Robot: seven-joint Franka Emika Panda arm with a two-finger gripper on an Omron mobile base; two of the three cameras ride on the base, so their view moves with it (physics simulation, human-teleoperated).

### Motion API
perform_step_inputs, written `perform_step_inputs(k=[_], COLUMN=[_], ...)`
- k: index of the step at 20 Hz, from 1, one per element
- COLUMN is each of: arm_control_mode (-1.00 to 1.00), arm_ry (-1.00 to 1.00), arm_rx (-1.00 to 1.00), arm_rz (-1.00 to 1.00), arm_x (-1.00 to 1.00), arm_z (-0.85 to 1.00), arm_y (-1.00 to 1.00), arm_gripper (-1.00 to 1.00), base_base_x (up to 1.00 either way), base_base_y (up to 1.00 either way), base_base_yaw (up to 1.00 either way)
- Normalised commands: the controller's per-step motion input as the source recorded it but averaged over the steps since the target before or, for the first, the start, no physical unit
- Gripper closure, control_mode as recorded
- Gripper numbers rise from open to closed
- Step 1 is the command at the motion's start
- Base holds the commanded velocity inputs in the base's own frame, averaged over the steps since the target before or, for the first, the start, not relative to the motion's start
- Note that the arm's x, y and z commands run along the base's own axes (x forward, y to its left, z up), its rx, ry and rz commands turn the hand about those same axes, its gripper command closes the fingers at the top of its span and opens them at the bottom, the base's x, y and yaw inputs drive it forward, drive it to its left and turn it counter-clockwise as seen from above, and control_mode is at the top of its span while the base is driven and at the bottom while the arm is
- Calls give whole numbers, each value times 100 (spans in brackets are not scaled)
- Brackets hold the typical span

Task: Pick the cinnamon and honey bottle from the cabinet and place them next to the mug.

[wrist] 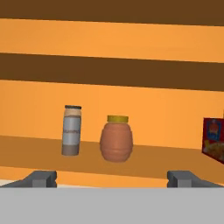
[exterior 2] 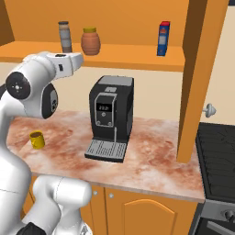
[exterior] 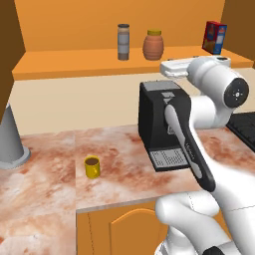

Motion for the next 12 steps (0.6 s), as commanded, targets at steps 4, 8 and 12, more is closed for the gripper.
perform_step_inputs(k=[4, 8, 12], arm_control_mode=[-100, -100, -100], arm_ry=[0, 0, 0], arm_rx=[0, 0, 0], arm_rz=[0, 0, 0], arm_x=[0, 21, 18], arm_z=[6, 0, 1], arm_y=[0, 0, 0], arm_gripper=[-100, -100, -100], base_base_x=[0, 0, 0], base_base_y=[0, 0, 0], base_base_yaw=[0, 0, 0])
